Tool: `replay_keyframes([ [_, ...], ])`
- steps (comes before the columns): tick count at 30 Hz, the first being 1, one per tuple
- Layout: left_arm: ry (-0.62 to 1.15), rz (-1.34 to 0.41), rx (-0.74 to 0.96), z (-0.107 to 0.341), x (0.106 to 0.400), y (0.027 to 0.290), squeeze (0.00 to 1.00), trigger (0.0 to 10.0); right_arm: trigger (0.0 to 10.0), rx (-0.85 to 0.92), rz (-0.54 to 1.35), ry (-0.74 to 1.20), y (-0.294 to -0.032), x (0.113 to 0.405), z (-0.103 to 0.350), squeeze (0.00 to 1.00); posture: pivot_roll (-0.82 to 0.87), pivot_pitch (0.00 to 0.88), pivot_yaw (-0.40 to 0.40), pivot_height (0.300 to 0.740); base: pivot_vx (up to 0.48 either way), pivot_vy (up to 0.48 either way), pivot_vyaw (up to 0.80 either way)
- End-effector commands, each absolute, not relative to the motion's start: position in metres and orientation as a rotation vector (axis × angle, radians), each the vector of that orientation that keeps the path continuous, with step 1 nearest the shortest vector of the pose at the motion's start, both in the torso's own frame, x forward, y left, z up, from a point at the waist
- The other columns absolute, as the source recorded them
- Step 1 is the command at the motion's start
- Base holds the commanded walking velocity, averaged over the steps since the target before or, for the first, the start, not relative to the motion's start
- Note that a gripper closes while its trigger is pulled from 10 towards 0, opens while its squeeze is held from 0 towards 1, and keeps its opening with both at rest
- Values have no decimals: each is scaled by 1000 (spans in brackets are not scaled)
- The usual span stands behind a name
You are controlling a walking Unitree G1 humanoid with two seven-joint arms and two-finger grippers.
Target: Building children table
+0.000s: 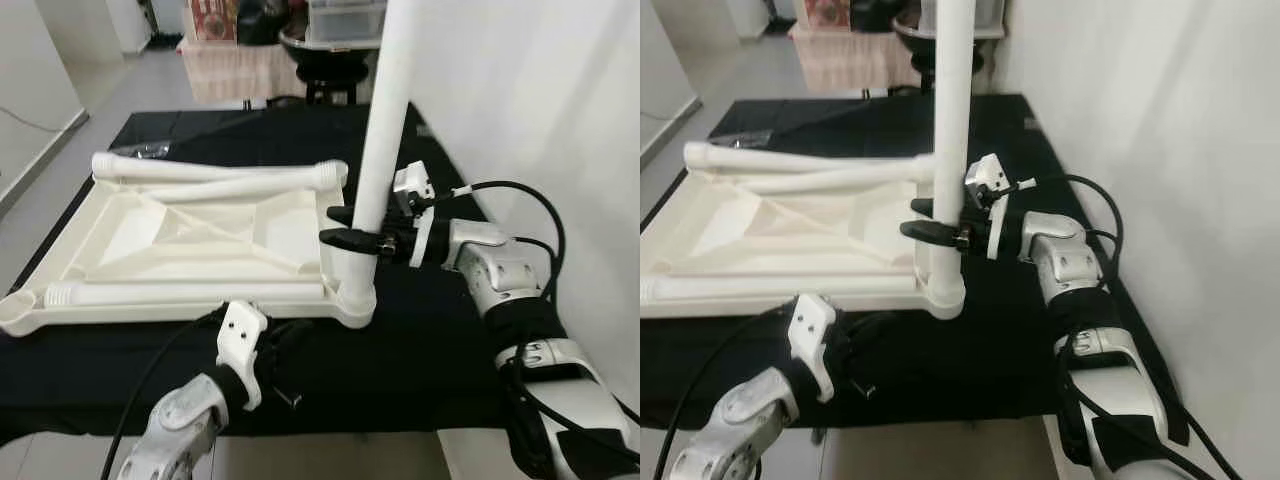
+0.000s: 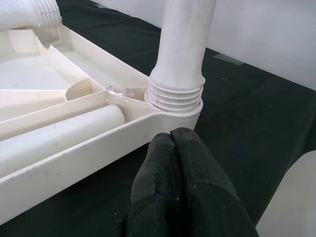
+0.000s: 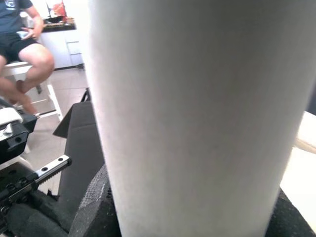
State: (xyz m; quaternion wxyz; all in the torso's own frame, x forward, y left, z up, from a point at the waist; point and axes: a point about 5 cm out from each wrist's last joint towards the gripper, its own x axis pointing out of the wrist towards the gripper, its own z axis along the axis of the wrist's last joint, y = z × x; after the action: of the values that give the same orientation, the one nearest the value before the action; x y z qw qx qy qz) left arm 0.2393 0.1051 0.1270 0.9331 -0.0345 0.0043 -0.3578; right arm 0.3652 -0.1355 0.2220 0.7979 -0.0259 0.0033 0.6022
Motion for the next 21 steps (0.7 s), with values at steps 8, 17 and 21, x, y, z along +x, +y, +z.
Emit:
replay_keyframes([
  [8, 13, -728, -64, 125, 238, 104, 0, 10000, 0, -38, 1258, 36, -144, 361, 202, 0, 25, 51, -37, 740, 0, 0, 0],
  [17, 5, -725, -64, 128, 237, 109, 0, 10000, 0, -97, 422, 255, -126, 314, 118, 0, 4, 78, -24, 740, 0, 0, 0],
  [21, 11, -737, -64, 127, 238, 109, 0, 10000, 0, -146, 443, 242, -124, 317, 121, 0, 5, 68, -31, 740, 0, 0, 0],
])
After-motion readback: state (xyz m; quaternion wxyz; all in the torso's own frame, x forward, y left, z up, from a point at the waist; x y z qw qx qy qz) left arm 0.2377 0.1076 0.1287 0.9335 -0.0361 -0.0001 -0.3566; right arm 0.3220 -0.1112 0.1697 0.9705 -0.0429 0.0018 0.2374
